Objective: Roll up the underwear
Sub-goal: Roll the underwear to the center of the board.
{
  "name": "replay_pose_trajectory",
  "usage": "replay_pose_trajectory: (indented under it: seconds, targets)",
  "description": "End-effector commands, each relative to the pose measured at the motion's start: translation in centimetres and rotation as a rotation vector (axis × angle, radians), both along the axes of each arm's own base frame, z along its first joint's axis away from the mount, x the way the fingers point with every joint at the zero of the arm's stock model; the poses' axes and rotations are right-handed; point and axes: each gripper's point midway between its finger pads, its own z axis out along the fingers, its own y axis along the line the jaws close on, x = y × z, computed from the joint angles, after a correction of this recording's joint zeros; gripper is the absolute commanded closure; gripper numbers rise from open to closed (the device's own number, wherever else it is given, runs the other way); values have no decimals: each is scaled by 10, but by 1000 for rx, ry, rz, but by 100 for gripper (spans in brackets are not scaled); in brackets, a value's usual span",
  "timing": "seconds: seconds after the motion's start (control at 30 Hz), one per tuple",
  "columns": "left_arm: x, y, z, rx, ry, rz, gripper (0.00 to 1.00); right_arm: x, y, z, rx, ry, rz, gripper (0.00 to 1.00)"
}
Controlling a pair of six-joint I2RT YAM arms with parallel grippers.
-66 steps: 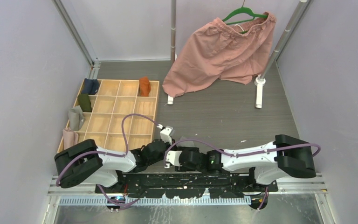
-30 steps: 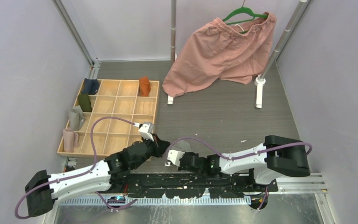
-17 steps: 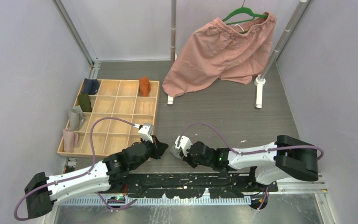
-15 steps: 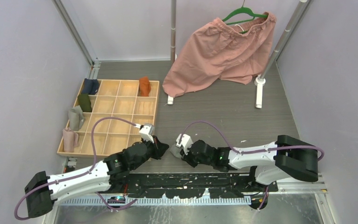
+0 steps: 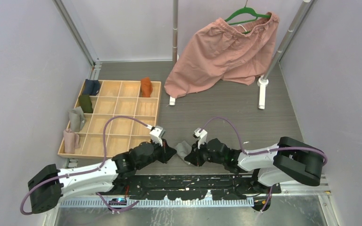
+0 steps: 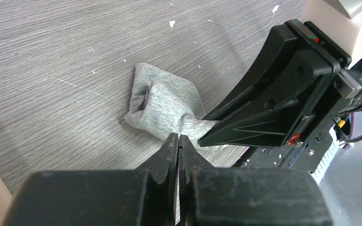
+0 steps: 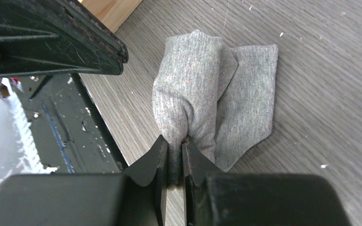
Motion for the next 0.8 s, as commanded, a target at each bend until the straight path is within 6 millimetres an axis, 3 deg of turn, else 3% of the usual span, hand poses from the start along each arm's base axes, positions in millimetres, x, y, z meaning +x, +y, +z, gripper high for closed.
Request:
replay_pose_trajectory:
  seconds: [0.0,0.3,0.53,0.77]
  targets:
    - [5,-21,30,-72,-65,-47,99,-8,0,0,102,126,-44,99]
    - [11,-45,30,-62,-68,-91,99,-4,-9,-3,182,234,-153,99]
    - [8,-62,23,-54,-49,-151,99,-1,-24,-16,180,289,-257,99]
    - [2,-66,15,-51,-23,-182,99,6,-43,-35,114,338,-386,99]
